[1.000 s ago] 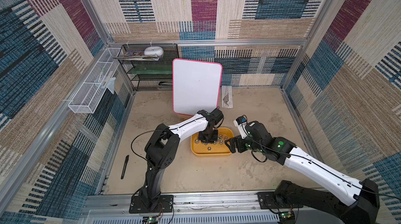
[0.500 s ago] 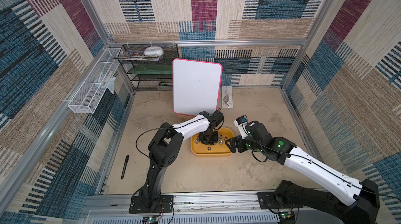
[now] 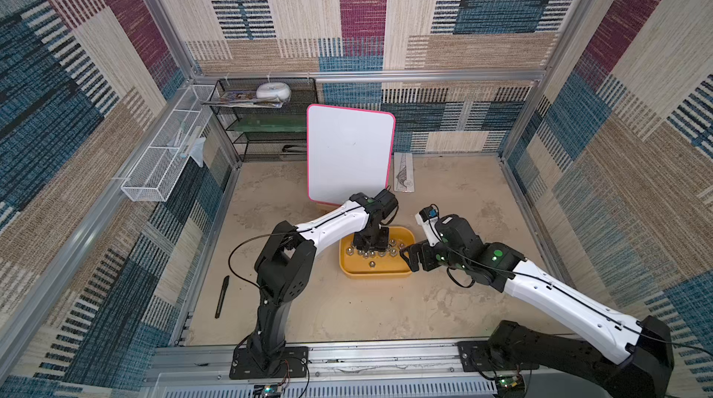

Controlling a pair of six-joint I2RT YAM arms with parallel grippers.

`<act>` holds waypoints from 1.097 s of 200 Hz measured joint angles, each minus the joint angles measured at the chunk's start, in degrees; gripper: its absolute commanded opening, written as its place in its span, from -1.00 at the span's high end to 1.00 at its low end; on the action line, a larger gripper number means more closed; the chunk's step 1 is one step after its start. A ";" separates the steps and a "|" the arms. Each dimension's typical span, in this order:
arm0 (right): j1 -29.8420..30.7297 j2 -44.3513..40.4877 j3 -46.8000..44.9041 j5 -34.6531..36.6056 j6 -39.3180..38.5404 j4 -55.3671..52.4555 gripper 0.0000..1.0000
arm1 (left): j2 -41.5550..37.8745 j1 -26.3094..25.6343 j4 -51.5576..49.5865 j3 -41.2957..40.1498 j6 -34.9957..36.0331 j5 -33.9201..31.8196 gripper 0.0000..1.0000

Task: Put the nuts on the desktop into the storage box
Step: Reset both arms

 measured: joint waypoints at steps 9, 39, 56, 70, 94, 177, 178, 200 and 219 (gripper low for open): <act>0.00 0.00 0.00 0.35 0.00 0.02 -0.99 | -1.38 0.24 -0.24 0.74 0.26 -0.26 -0.19; -0.74 0.11 0.46 4.96 0.33 0.22 -0.99 | -6.99 2.36 -0.94 1.75 0.35 -2.16 -0.48; -1.62 0.42 0.66 9.35 0.98 0.81 -0.99 | -10.75 4.09 -1.29 1.42 0.37 -3.74 -0.68; -2.75 0.74 0.52 14.38 1.40 1.40 -0.99 | -14.23 5.77 -1.29 0.11 0.42 -5.88 -0.96; -5.07 1.27 -2.01 23.87 0.66 4.57 -0.99 | -21.40 9.49 -0.09 -6.19 -0.11 -12.04 -0.99; -18.84 6.84 -15.41 38.95 -10.69 30.67 -0.99 | -44.30 24.98 23.37 -45.13 3.32 -31.98 -0.99; -19.06 6.97 -15.45 38.95 -10.80 30.93 -0.99 | -44.41 25.16 23.69 -45.44 3.54 -32.22 -0.99; -24.72 10.19 -16.98 38.29 -14.03 37.75 -0.99 | -45.92 30.05 30.08 -52.04 8.63 -37.09 -0.99; -29.09 13.53 -17.33 36.92 -15.39 42.77 -0.99 | -45.70 34.07 34.91 -55.71 11.98 -38.95 -0.99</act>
